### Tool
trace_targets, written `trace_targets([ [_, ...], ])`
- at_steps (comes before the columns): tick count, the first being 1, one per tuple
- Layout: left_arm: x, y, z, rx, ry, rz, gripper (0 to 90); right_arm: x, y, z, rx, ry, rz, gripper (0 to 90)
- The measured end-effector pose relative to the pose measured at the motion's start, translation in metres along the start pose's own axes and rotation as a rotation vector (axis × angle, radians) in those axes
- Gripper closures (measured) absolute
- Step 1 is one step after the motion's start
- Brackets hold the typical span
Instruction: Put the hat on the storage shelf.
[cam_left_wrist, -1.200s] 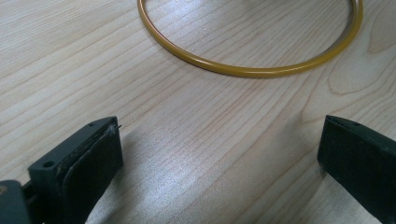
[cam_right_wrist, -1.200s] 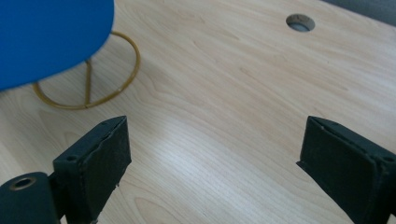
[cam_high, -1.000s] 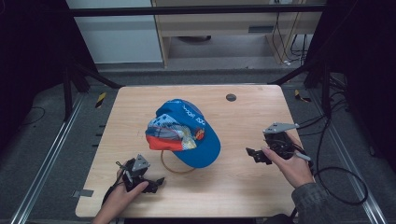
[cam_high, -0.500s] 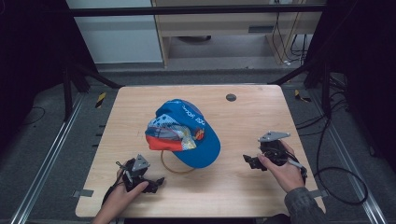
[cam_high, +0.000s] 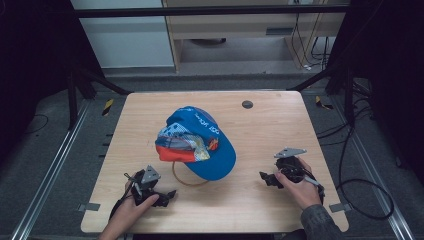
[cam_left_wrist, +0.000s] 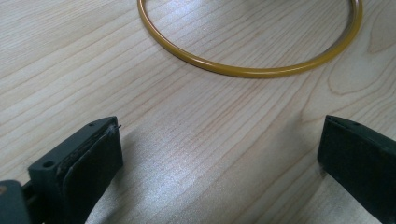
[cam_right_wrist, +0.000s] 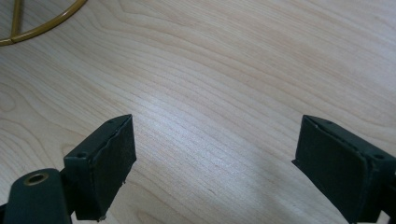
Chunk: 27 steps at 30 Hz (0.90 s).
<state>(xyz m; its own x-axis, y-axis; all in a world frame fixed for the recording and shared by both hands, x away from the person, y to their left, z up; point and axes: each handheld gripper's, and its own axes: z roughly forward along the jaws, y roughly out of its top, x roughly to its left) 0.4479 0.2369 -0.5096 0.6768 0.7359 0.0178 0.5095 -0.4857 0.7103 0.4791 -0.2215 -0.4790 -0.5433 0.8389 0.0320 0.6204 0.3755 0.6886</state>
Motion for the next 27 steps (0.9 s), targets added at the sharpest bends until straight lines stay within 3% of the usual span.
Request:
trace_targets([
  [8, 0.0, 0.0, 0.0, 0.0, 0.001, 0.001, 0.0, 0.0, -0.011, 0.011, -0.02, -0.011, 0.041, 13.1],
  [17, 0.0, 0.0, 0.0, 0.0, 0.001, 0.001, 0.0, 0.0, -0.018, 0.019, -0.022, -0.03, 0.053, 12.8],
  [23, 0.0, 0.0, 0.0, 0.0, 0.001, 0.001, 0.0, 0.001, -0.02, 0.02, -0.036, -0.052, 0.041, 12.7],
  [27, 0.0, 0.0, 0.0, 0.0, 0.001, 0.001, 0.0, 0.005, -0.024, 0.023, -0.076, -0.08, 0.029, 10.5],
])
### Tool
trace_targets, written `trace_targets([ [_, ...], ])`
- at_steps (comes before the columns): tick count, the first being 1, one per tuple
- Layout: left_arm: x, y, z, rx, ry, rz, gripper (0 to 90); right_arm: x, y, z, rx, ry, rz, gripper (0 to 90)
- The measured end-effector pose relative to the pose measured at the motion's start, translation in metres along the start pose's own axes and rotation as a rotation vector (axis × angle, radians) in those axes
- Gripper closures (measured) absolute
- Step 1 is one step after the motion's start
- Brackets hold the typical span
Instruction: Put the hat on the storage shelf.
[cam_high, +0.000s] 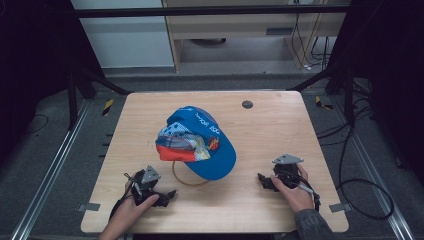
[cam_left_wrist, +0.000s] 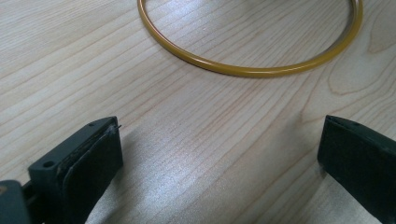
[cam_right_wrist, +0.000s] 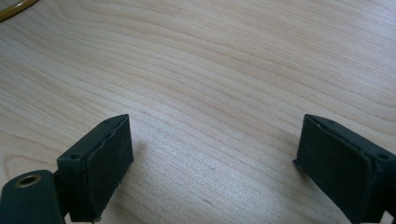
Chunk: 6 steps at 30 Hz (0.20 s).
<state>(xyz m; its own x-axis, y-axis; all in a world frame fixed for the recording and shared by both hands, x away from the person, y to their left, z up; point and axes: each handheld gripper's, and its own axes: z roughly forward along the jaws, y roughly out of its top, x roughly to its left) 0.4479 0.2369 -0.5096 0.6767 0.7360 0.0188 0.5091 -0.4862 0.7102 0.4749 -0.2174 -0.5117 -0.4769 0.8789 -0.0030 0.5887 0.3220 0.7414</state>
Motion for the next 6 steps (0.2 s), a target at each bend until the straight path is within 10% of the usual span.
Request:
trace_targets([
  [6, 0.0, 0.0, 0.0, 0.0, -0.001, -0.002, 0.0, 0.0006, -0.0001, -0.0001, 0.001, -0.008, 0.004, 10.0],
])
